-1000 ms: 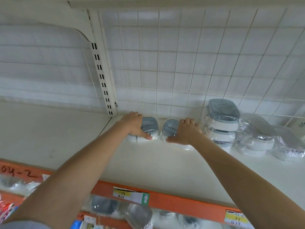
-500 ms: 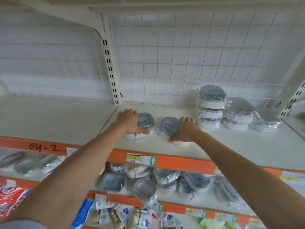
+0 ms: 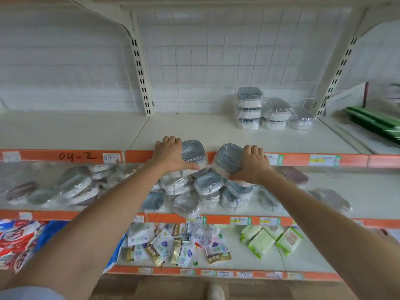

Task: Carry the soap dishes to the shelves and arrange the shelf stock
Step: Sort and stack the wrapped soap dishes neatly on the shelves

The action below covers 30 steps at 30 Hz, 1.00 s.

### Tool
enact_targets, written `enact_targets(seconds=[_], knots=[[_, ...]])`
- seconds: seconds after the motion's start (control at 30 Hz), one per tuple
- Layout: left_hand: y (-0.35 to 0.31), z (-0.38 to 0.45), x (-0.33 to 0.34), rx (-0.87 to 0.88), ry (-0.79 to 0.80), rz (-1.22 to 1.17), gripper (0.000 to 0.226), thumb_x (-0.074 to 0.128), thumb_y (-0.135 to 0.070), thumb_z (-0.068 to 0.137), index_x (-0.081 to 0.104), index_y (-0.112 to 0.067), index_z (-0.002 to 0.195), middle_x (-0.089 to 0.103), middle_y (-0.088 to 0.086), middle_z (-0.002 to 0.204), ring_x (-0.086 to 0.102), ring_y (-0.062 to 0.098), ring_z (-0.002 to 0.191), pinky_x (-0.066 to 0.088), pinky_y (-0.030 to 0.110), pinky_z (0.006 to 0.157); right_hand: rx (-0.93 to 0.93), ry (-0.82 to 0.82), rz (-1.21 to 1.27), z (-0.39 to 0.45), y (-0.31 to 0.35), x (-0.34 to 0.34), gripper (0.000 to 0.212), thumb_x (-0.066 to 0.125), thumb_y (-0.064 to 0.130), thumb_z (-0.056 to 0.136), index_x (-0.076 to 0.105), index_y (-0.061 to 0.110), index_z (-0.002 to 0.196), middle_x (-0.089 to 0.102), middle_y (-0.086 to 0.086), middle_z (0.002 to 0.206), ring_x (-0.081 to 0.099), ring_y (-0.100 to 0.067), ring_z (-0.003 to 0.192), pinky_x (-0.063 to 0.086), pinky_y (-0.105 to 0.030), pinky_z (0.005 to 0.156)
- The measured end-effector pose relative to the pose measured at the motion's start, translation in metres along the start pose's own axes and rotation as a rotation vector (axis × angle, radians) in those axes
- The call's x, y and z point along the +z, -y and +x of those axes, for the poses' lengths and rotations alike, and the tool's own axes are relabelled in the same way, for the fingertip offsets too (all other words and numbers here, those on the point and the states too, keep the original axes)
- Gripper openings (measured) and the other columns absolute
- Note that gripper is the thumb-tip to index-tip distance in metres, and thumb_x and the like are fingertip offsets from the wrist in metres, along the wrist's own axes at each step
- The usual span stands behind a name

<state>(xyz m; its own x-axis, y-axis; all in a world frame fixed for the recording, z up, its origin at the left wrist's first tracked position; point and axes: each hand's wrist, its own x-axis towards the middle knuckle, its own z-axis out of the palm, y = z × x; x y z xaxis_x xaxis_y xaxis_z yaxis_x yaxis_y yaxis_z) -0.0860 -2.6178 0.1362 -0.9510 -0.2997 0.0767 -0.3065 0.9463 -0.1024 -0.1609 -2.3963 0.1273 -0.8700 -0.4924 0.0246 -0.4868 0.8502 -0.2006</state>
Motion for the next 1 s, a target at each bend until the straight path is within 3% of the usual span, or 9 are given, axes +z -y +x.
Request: enact_targets(seconds=[0.13, 0.3, 0.53, 0.8, 1.0], knots=[[-0.031, -0.02, 0.003, 0.085, -0.011, 0.008, 0.107, 0.054, -0.087, 0.059, 0.044, -0.007, 0.129, 0.048, 0.01, 0.13, 0.043, 0.027, 0.121, 0.036, 0.039, 0.099, 0.086, 0.026, 0.0, -0.039, -0.029, 0.006, 0.101, 0.072, 0.059, 0.069, 0.025, 0.001, 0.138, 0.033, -0.014, 0.137, 0.029, -0.031, 0.131, 0.028, -0.04, 0.108], [-0.074, -0.039, 0.03, 0.226, 0.083, 0.069, 0.107, 0.053, -0.087, 0.06, 0.042, -0.007, 0.131, 0.046, 0.007, 0.128, 0.041, 0.025, 0.12, 0.034, 0.037, 0.1, 0.157, 0.105, -0.008, -0.072, -0.063, 0.035, 0.098, 0.074, 0.057, 0.068, 0.027, 0.002, 0.135, 0.033, -0.013, 0.138, 0.028, -0.03, 0.132, 0.028, -0.039, 0.108], [-0.115, -0.037, 0.062, 0.214, 0.246, 0.048, 0.112, 0.055, -0.085, 0.062, 0.036, -0.006, 0.139, 0.036, 0.011, 0.146, 0.034, 0.028, 0.133, 0.029, 0.043, 0.11, 0.213, 0.187, 0.017, -0.084, -0.107, 0.072, 0.1, 0.076, 0.054, 0.066, 0.025, 0.005, 0.137, 0.032, -0.012, 0.139, 0.028, -0.029, 0.133, 0.027, -0.038, 0.109], [-0.193, -0.018, 0.096, 0.234, 0.358, 0.023, 0.114, 0.058, -0.083, 0.061, 0.033, -0.006, 0.141, 0.039, 0.011, 0.143, 0.035, 0.028, 0.133, 0.03, 0.04, 0.107, 0.295, 0.269, 0.028, -0.086, -0.194, 0.094, 0.096, 0.076, 0.054, 0.066, 0.029, 0.006, 0.134, 0.035, -0.011, 0.136, 0.031, -0.028, 0.129, 0.03, -0.038, 0.106], [-0.256, 0.0, 0.124, 0.271, 0.42, 0.018, 0.107, 0.062, -0.08, 0.062, 0.037, -0.006, 0.136, 0.04, 0.011, 0.139, 0.034, 0.027, 0.13, 0.029, 0.038, 0.106, 0.373, 0.331, 0.046, -0.082, -0.26, 0.106, 0.105, 0.074, 0.056, 0.068, 0.019, 0.004, 0.14, 0.028, -0.014, 0.143, 0.023, -0.03, 0.136, 0.026, -0.039, 0.111]])
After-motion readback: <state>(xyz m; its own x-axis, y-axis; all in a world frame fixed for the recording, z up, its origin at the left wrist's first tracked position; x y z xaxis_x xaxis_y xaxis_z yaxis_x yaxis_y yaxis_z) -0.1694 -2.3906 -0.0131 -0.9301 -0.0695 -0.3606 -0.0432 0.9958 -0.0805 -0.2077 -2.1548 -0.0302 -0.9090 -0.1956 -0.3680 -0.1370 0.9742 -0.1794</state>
